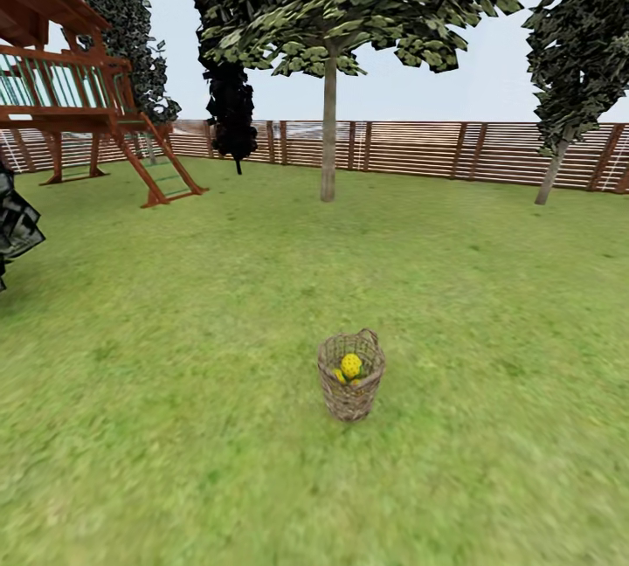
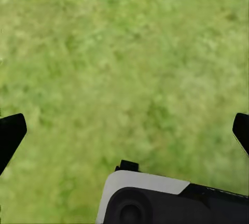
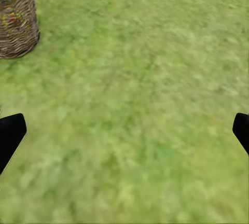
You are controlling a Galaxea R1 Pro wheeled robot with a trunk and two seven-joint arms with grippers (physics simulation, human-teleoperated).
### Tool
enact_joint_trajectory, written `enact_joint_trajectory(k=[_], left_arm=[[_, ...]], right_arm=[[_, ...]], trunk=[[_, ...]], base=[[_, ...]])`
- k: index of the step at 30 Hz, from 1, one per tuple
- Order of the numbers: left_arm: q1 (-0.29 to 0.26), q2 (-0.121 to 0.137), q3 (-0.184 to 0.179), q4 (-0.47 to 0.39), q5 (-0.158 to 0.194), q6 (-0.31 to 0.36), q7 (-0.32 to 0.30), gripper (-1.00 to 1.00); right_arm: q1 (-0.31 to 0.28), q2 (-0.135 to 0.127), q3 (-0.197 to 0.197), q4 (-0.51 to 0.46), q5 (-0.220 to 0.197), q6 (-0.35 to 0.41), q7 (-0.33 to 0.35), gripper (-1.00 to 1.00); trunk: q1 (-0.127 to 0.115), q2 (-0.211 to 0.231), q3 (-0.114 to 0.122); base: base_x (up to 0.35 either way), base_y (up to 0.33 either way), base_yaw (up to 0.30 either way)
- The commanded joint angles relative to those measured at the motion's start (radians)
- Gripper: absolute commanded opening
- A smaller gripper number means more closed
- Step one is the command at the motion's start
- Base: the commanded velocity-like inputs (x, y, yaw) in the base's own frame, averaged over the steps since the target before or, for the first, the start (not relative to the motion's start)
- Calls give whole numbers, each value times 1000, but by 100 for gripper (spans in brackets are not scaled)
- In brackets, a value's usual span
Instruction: Take the three Easter eggs out of the wicker basket on the lawn in the garden, then place them on the lawn next to a single tree (choose any tree) so that all three eggs are next to the same tree and none are left in the basket.
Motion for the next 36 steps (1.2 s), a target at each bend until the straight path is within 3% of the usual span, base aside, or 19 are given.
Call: enact_joint_trajectory(k=[1, 3, 6, 10, 13, 14, 15, 16, 17, 18, 20, 21, 23, 25, 33, 36], left_arm=[[-1, 7, 2, 0, 1, -4, 1, 100], [-1, 25, 2, -6, 18, -4, 1, 100], [-1, 27, 1, -27, 27, -4, 0, 100], [-1, 27, -1, -125, 32, 20, -3, 100], [-1, 10, -4, -240, 31, 191, -6, 100], [-1, 4, -5, -310, 31, 316, -8, 100], [-1, 3, -5, -337, 31, 358, -8, 100], [-2, 0, -6, -396, 31, 441, -9, 100], [-1, -1, -6, -426, 31, 480, -9, 100], [-2, -5, -7, -534, 30, 612, -9, 100], [-11, -12, -9, -630, 30, 689, -11, 100], [-24, -30, -18, -761, 24, 726, -10, 100], [-30, -38, -30, -830, 18, 744, -8, 100], [-33, -40, -37, -835, 16, 750, -5, 100], [-37, -38, -38, -833, 12, 754, -3, 100], [-76, -40, -39, -829, 12, 765, -2, 100]], right_arm=[[-1, 1, -7, 0, 4, -4, 1, 100], [-1, 2, -7, 0, 4, -6, 1, 100], [-1, 5, -7, -3, 4, -6, 1, 100], [-2, 9, -7, -48, 2, 0, 1, 100], [-4, 10, -7, -134, 1, 76, -3, 100], [-6, 10, -7, -177, 1, 157, -5, 100], [-7, 10, -7, -193, 1, 189, -5, 100], [-10, 9, -8, -226, 2, 257, -6, 100], [-19, 9, -8, -258, 2, 329, -7, 100], [-54, 8, -8, -300, 3, 430, -8, 100], [-154, 7, -9, -326, 3, 541, -18, 100], [-280, 5, -11, -335, -1, 619, -47, 100], [-347, 7, -13, -337, -7, 660, -63, 100], [-378, 13, -11, -337, -8, 680, -72, 100], [-395, 20, -8, -300, -2, 694, -78, 100], [-400, 21, -8, -298, -3, 724, -79, 100]], trunk=[[1, -2, -2], [1, -2, -2], [1, -2, -2], [1, -2, -2], [1, -2, -2], [1, -2, -2], [1, -2, -2], [1, -2, -2], [1, -2, -2], [1, -2, -2], [1, -2, -2], [1, -2, -2], [1, -2, -2], [1, -2, -2], [1, -2, -2], [1, -2, -2]], base=[[334, 0, 0], [334, 0, 0], [334, 0, 0], [334, 0, 0], [333, 0, 0], [334, 0, 0], [334, 0, 0], [334, -5, 0], [334, -25, 0], [334, -53, 0], [334, -76, 0], [334, -96, 0], [334, -101, 0], [334, -99, 0], [334, -70, 0], [334, -11, 0]])
